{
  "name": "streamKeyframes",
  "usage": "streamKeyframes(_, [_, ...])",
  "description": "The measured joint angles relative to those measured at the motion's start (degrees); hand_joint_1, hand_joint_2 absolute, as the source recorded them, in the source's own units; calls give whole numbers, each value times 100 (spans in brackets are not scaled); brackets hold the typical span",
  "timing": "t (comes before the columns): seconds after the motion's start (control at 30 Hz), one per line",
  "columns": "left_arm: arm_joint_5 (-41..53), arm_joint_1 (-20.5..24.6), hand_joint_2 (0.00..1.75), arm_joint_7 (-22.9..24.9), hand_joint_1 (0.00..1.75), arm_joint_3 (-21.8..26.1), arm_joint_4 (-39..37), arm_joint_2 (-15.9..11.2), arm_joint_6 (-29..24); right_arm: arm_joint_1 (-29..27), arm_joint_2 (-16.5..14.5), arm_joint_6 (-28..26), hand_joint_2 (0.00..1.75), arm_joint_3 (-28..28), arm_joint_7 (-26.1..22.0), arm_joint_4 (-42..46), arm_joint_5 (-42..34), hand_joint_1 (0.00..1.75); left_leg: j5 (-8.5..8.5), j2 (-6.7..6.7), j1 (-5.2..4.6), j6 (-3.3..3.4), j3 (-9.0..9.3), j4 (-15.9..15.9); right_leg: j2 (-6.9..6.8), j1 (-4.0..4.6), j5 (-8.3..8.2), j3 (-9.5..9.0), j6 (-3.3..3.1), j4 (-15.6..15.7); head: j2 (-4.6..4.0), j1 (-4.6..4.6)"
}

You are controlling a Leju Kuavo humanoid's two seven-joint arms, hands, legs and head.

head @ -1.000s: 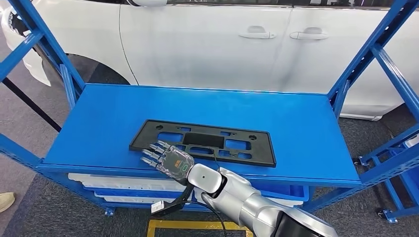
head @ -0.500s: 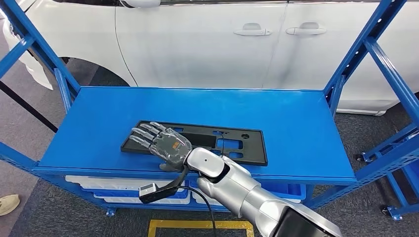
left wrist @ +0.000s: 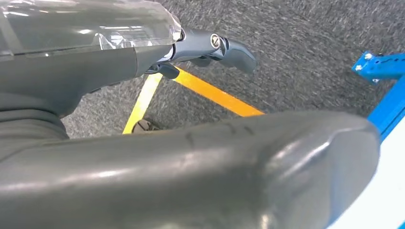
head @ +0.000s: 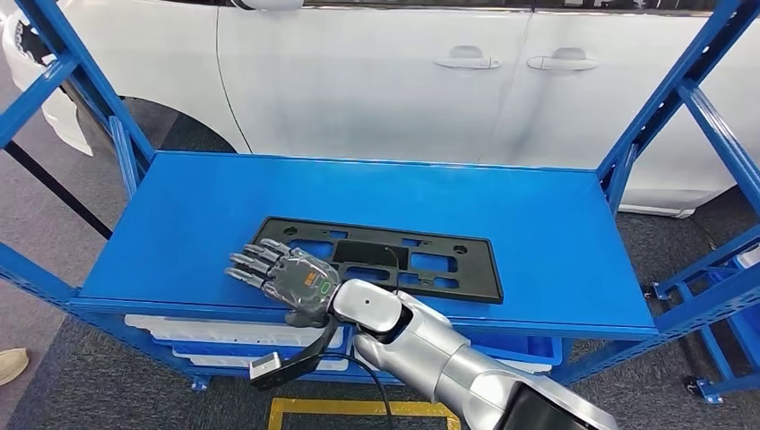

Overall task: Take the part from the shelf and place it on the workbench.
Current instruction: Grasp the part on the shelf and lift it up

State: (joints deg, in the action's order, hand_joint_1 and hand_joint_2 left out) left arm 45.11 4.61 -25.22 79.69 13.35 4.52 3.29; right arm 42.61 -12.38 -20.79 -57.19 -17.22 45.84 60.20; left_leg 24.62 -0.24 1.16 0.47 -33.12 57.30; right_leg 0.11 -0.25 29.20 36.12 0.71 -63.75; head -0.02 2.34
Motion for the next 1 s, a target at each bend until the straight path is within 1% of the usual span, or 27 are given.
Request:
streamKeyframes(0.03, [0, 1, 0, 0, 0, 0, 0, -1, 1, -17, 6, -4, 175, -32, 0, -56, 16, 0, 0, 2, -5, 18, -8, 1, -1, 0, 193, 195, 14, -398, 0, 0])
streamKeyframes(0.07, [0, -1, 0, 0, 0, 0, 0, -1, 2, -45, 17, -4, 175, -64, 1, -119, 32, 0, 1, 2, -8, 26, -13, 2, -1, -2, 346, 391, 22, -793, 0, 0])
streamKeyframes(0.1, [0, -4, 0, 0, 0, 0, 0, -2, 3, -81, 32, -5, 175, -94, 1, -180, 43, 0, 2, 0, -12, 30, -15, 5, -1, -3, 406, 528, 24, -1056, 0, 0])
streamKeyframes(0.13, [0, -7, 0, 0, 0, 0, 0, -2, 3, -113, 46, -8, 175, -121, 2, -233, 50, 0, 4, -5, -14, 29, -14, 9, -1, -2, 353, 565, 18, -1105, 0, 0])
streamKeyframes(0.17, [0, -10, 0, 0, 0, 0, 0, -2, 3, -135, 57, -10, 175, -144, 3, -276, 56, 0, 7, -9, -17, 25, -11, 14, -1, -1, 195, 483, 1, -909, 0, 0])
streamKeyframes(0.23, [2, -11, 0, 0, 0, 0, 0, 2, 3, -142, 63, -27, 175, -177, 15, -328, 70, 0, 21, -15, -28, 5, -2, 26, 0, 13, -197, 99, -65, -97, 0, 0])
streamKeyframes(0.27, [5, -8, 0, 0, 0, 0, 0, 5, 3, -139, 61, -51, 175, -186, 36, -354, 88, 0, 29, -16, -39, -14, -2, 33, -2, 26, -327, -65, -94, 256, 0, 0])
streamKeyframes(0.3, [12, -6, 0, 0, 0, 0, 0, 9, 3, -139, 59, -89, 175, -195, 77, -388, 115, 0, 34, -16, -47, -39, -6, 37, -2, 39, -385, -161, -117, 469, 0, 0])
streamKeyframes(0.33, [20, -6, 0, 1, 0, 0, 0, 11, 3, -143, 57, -143, 175, -203, 135, -431, 147, 0, 36, -15, -50, -70, -10, 35, -2, 53, -389, -194, -136, 555, 0, 0])
streamKeyframes(0.37, [28, -5, 0, 1, 0, 0, 0, 11, 3, -146, 54, -214, 175, -209, 202, -483, 179, 0, 34, -14, -50, -106, -8, 28, -2, 59, -403, -189, -153, 568, 0, 0])
streamKeyframes(0.4, [37, -6, 0, 2, 0, 0, 1, 7, 3, -146, 45, -298, 175, -213, 274, -537, 204, 0, 42, -12, -43, -143, -7, 27, -2, 49, -416, -199, -183, 588, 0, 0])
streamKeyframes(0.43, [44, -7, 0, 2, 0, -1, 1, 4, 3, -139, 29, -395, 175, -213, 345, -593, 220, 0, 80, -9, -39, -175, -16, 66, -4, 37, -430, -212, -215, 613, 0, 0])
streamKeyframes(0.47, [51, -6, 0, 2, 0, -1, 1, 1, 3, -124, 2, -499, 175, -207, 410, -652, 222, 0, 174, -6, -36, -204, -69, 197, -6, 21, -443, -224, -244, 639, 0, 0])
streamKeyframes(0.5, [60, -7, 0, 2, 0, -2, 1, -5, 3, -105, -35, -598, 175, -193, 470, -713, 208, 0, 330, -4, -31, -228, -183, 458, -10, 7, -452, -234, -264, 656, 0, 0])
streamKeyframes(0.57, [92, -9, 0, 3, 0, -2, 0, -14, 2, -66, -104, -744, 175, -131, 575, -840, 151, 0, 700, -3, -25, -267, -546, 1244, -11, 13, -448, -234, -282, 655, 0, 0])
streamKeyframes(0.6, [109, -14, 0, 5, 0, -1, 0, -21, 2, -48, -133, -780, 175, -86, 622, -897, 120, 0, 798, -3, -22, -280, -700, 1560, -12, 17, -447, -234, -284, 653, 0, 0])
streamKeyframes(0.63, [125, -20, 0, 9, 0, -1, 0, -24, 1, -27, -156, -795, 175, -38, 660, -944, 95, 0, 780, -2, -20, -286, -760, 1671, -12, 19, -445, -235, -285, 650, 0, 0])
streamKeyframes(0.67, [136, -25, 0, 13, 0, -1, 0, -27, 1, 1, -183, -800, 175, 7, 689, -981, 78, 0, 648, -1, -17, -285, -701, 1534, -10, 19, -444, -238, -282, 646, 0, 0])
streamKeyframes(0.7, [144, -26, 0, 16, 0, -2, 0, -30, 1, 33, -211, -801, 175, 45, 707, -1008, 67, 0, 439, 1, -13, -278, -533, 1179, -6, 18, -439, -243, -276, 638, 0, 0])
streamKeyframes(0.73, [151, -23, 0, 18, 0, -2, 0, -31, 1, 68, -240, -804, 175, 80, 723, -1029, 61, 0, 252, 7, -11, -264, -319, 735, -2, 20, -431, -246, -263, 630, 0, 0])
streamKeyframes(0.77, [157, -15, 0, 19, 0, -2, 0, -32, 1, 103, -268, -809, 175, 116, 742, -1044, 58, 0, 118, 8, -20, -237, -139, 364, 3, 29, -425, -243, -243, 619, 0, 0])
streamKeyframes(0.8, [162, -9, 0, 21, 0, -2, 0, -33, 1, 134, -294, -814, 175, 156, 767, -1058, 61, 0, 48, 7, -31, -206, -26, 122, 6, 40, -423, -235, -219, 610, 0, 0])
streamKeyframes(0.83, [165, -7, 0, 24, 0, -3, 0, -33, -2, 163, -315, -817, 175, 201, 797, -1068, 70, 0, 41, 3, -44, -174, 13, 23, 7, 50, -425, -224, -194, 605, 0, 0])
streamKeyframes(0.87, [168, -10, 0, 28, 0, -3, 0, -36, -4, 189, -334, -815, 175, 250, 833, -1076, 95, 0, 34, -3, -56, -141, 6, 20, 8, 54, -431, -216, -167, 603, 0, 0])
streamKeyframes(0.93, [178, -19, 0, 33, 0, -7, 0, -40, -8, 245, -371, -795, 175, 350, 914, -1082, 198, 0, 11, -3, -36, -78, 1, 4, 6, 50, -392, -196, -103, 560, 0, 0])
streamKeyframes(0.97, [184, -17, 0, 35, 0, -9, 0, -42, -8, 278, -390, -777, 175, 395, 957, -1084, 278, 0, -1, 1, -24, -40, 3, -7, 5, 46, -303, -145, -72, 439, 0, 0])
streamKeyframes(1.0, [192, -11, 0, 37, 0, -14, 0, -44, -10, 306, -402, -757, 175, 429, 996, -1087, 362, 0, -12, 4, -13, -9, 3, -17, 5, 42, -156, -42, -45, 207, 0, 0])
